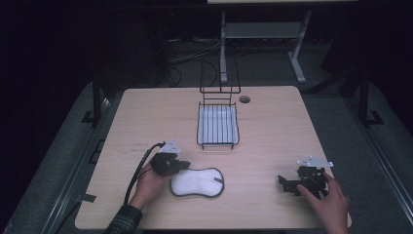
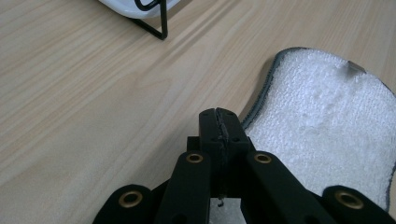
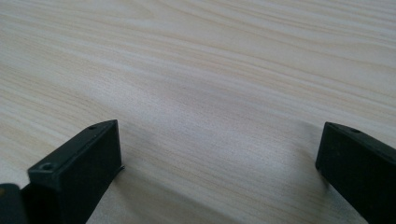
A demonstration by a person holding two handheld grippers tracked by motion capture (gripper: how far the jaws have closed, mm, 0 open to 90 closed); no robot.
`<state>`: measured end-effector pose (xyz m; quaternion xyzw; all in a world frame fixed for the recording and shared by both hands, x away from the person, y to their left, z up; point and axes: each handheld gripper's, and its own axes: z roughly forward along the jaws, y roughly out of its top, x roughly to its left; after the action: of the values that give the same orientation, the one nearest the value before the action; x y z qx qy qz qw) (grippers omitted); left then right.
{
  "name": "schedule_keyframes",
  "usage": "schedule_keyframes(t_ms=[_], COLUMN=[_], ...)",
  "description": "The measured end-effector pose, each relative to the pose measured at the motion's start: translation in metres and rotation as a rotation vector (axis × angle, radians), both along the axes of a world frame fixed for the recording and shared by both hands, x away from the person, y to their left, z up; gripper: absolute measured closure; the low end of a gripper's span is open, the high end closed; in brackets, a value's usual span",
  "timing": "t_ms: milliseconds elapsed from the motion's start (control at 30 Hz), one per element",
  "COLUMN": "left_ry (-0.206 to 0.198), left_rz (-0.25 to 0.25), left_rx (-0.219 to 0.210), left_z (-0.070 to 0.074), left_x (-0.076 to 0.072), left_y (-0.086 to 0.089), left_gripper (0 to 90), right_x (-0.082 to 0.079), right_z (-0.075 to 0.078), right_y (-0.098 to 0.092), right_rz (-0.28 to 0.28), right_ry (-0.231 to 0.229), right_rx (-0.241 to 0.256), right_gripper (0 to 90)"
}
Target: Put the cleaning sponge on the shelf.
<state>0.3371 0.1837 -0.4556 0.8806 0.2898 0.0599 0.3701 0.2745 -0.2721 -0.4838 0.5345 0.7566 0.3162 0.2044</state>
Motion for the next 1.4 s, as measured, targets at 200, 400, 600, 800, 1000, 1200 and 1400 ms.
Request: schedule_keyframes(t_ms=[200,400,600,800,1000,1200,1400], left_ry=[0.005,0.004,0.016,0.026,0.03,0.028,0.041], left_rz=[0.011,0.023,0.021,0.028,0.046,0.069,0.057], left_rx=[-0.004,-0.008,-0.007,-0.014,-0.038,-0.079,-0.105], left_z=[-0.001,0.0,0.0,0.001,0.005,0.01,0.012], left_x=[-0.005,-0.011,-0.024,-0.038,-0.053,-0.058,-0.055], left_y=[0.007,0.014,0.022,0.029,0.034,0.034,0.021], left_gripper=[89.8,89.8,89.8,89.8,89.8,88.0,64.8], right_x=[0.0,0.0,0.0,0.0,0.0,0.0,0.0], right_z=[0.0,0.0,0.0,0.0,0.0,0.0,0.0], right_y=[0.0,0.0,0.0,0.0,0.0,0.0,0.0], right_rz=[0.0,0.0,0.0,-0.001,-0.001,-0.001,-0.001], right_ry=[0.0,0.0,0.0,0.001,0.001,0.001,0.001], right_rx=[0.0,0.0,0.0,0.0,0.001,0.0,0.0], right_gripper=[0.0,0.0,0.0,0.0,0.0,0.0,0.0])
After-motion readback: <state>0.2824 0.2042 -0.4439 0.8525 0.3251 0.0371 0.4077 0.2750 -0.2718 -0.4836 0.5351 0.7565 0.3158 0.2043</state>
